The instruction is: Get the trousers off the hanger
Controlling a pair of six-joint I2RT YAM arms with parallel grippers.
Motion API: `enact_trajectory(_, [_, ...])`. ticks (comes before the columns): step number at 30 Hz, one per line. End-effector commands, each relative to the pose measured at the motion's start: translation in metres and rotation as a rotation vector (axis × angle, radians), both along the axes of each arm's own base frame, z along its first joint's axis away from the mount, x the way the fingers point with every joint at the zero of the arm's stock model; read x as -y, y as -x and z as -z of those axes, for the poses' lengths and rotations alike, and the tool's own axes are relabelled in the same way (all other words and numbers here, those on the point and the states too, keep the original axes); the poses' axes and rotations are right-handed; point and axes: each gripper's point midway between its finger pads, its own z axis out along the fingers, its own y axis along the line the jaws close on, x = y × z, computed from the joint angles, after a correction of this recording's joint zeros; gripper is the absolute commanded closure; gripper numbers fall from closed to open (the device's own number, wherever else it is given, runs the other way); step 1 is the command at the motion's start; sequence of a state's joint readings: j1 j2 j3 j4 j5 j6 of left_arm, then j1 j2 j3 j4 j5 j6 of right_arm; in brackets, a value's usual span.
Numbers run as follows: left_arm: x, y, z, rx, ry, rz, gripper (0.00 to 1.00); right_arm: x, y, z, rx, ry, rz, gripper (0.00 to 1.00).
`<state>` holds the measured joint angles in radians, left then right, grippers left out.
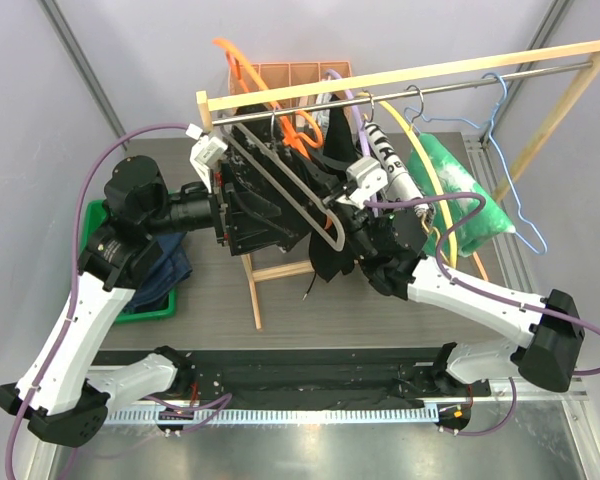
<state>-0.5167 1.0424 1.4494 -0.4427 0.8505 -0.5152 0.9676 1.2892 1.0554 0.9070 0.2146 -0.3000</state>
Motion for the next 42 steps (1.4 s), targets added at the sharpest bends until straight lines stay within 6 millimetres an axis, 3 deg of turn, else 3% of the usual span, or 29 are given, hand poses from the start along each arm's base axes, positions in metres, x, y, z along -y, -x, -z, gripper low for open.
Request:
enact_trajectory(1, [-0.004, 0.005, -0.015, 0.044, 0.024, -0.010, 0.17, 0.068, 0.052, -0.100, 0.208, -0.295, 0.000, 0.99])
enact_trajectory(9, [-0.008, 0.017, -0.029, 0.045, 0.056, 0.003, 0.17, 0.083, 0.048, -0.091, 0.019, -0.280, 0.023, 0.99])
enact_trajectory(10, [-0.010, 0.021, -0.032, 0.040, 0.064, 0.005, 0.17, 0.084, 0.042, -0.082, -0.035, -0.250, 0.045, 0.99])
enact_trajectory(12, [-0.012, 0.025, -0.033, 0.032, 0.074, 0.008, 0.17, 0.098, 0.047, -0.091, -0.085, -0.277, 0.042, 0.99])
enact_trajectory(13, [-0.013, 0.027, -0.035, 0.016, 0.083, 0.008, 0.16, 0.100, 0.042, -0.081, -0.146, -0.250, 0.073, 0.99])
enact_trajectory(15, [-0.015, 0.033, -0.039, 0.013, 0.110, 0.010, 0.17, 0.110, 0.046, -0.092, -0.199, -0.279, 0.057, 0.99])
enact_trajectory(16, [-0.016, 0.035, -0.041, 0.006, 0.121, 0.008, 0.17, 0.105, 0.042, -0.077, -0.267, -0.206, 0.069, 0.99])
enact_trajectory(18, [-0.018, 0.039, -0.044, -0.044, 0.152, -0.007, 0.18, 0.114, 0.049, -0.087, -0.309, -0.226, 0.049, 0.99])
enact_trajectory(19, [-0.019, 0.041, -0.049, -0.052, 0.173, -0.010, 0.18, 0.110, 0.049, -0.074, -0.366, -0.171, 0.045, 0.99])
enact_trajectory(20, [-0.021, 0.041, -0.052, -0.098, 0.199, -0.027, 0.18, 0.117, 0.054, -0.084, -0.393, -0.206, 0.021, 0.99])
enact_trajectory(22, [-0.023, 0.044, -0.054, -0.145, 0.232, -0.034, 0.18, 0.115, 0.055, -0.065, -0.493, -0.143, 0.020, 0.99])
enact_trajectory(23, [-0.024, 0.045, -0.058, -0.156, 0.253, -0.037, 0.18, 0.124, 0.061, -0.075, -0.507, -0.161, 0.016, 0.99])
enact_trajectory(25, [-0.025, 0.046, -0.060, -0.220, 0.278, -0.051, 0.18, 0.126, 0.064, -0.058, -0.595, -0.125, 0.022, 0.99])
enact_trajectory(26, [-0.025, 0.045, -0.061, -0.240, 0.286, -0.056, 0.18, 0.130, 0.067, -0.060, -0.610, -0.126, 0.014, 0.99])
enact_trajectory(34, [-0.020, 0.047, -0.066, -0.358, 0.298, -0.017, 0.19, 0.119, 0.097, -0.034, -0.763, -0.045, -0.138, 0.99])
enact_trajectory(42, [-0.021, 0.059, -0.097, -0.355, 0.317, 0.050, 0.21, 0.107, 0.104, 0.005, -0.946, -0.086, -0.191, 0.99])
